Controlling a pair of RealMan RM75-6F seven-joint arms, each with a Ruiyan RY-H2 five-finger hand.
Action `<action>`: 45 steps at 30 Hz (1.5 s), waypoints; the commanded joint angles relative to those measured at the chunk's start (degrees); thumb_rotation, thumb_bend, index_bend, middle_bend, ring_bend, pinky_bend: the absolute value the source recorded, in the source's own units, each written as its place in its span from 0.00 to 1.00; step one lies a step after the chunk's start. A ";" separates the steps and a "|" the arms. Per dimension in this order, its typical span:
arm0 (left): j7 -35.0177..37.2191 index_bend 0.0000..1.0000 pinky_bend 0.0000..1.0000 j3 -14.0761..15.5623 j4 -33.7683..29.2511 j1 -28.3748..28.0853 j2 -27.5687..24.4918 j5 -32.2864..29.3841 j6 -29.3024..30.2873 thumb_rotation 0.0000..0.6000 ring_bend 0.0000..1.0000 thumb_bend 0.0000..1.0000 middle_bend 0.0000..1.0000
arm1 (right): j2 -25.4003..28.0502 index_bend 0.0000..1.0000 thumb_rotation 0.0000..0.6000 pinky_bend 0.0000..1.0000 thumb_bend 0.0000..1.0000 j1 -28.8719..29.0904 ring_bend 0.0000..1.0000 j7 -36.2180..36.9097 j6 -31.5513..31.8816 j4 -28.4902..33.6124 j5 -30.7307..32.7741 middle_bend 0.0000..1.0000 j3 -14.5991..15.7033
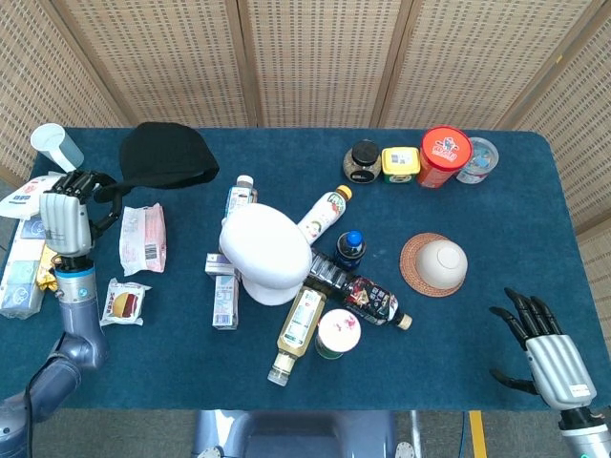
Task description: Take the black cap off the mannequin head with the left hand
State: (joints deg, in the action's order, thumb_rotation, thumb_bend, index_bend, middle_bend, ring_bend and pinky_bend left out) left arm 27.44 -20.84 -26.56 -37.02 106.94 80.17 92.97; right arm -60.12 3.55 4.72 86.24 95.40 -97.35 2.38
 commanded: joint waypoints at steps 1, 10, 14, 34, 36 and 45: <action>1.81 0.82 0.60 1.93 3.46 1.19 2.54 -0.08 -0.98 1.00 0.47 0.45 0.60 | 0.04 0.18 1.00 0.00 0.12 -0.02 0.00 0.10 0.02 0.04 -0.07 0.00 0.08; 3.66 0.82 0.58 4.80 6.96 3.46 6.25 0.53 -1.72 1.00 0.47 0.44 0.60 | 0.56 0.18 1.00 0.00 0.12 -0.35 0.00 1.15 1.14 0.08 -0.52 0.00 0.16; 5.24 0.82 0.50 7.55 6.81 5.30 6.26 2.35 -1.39 1.00 0.41 0.42 0.55 | 0.87 0.18 1.00 0.00 0.12 -0.49 0.00 1.81 1.55 0.04 -0.75 0.00 0.25; -3.24 0.04 0.15 19.48 -14.92 15.23 -11.22 10.03 -0.66 1.00 0.00 0.00 0.02 | 2.14 0.18 1.00 0.00 0.12 -1.17 0.00 4.18 3.91 0.22 -3.39 0.00 1.24; -1.68 0.03 0.14 19.55 -18.73 16.09 -13.52 10.10 0.09 1.00 0.00 0.00 0.00 | 2.21 0.18 1.00 0.00 0.12 -1.22 0.00 4.35 4.04 0.21 -3.50 0.00 1.30; -0.73 0.00 0.05 21.20 -34.84 20.67 -26.65 8.88 -0.55 1.00 0.00 0.00 0.00 | 2.42 0.18 1.00 0.00 0.12 -1.49 0.00 4.69 4.85 0.19 -3.72 0.00 1.24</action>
State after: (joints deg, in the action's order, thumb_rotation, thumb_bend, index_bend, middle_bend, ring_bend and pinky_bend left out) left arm 26.86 -0.31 -56.34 -18.38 84.14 90.03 93.07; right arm -57.71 2.08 9.40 91.06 95.59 -101.09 3.64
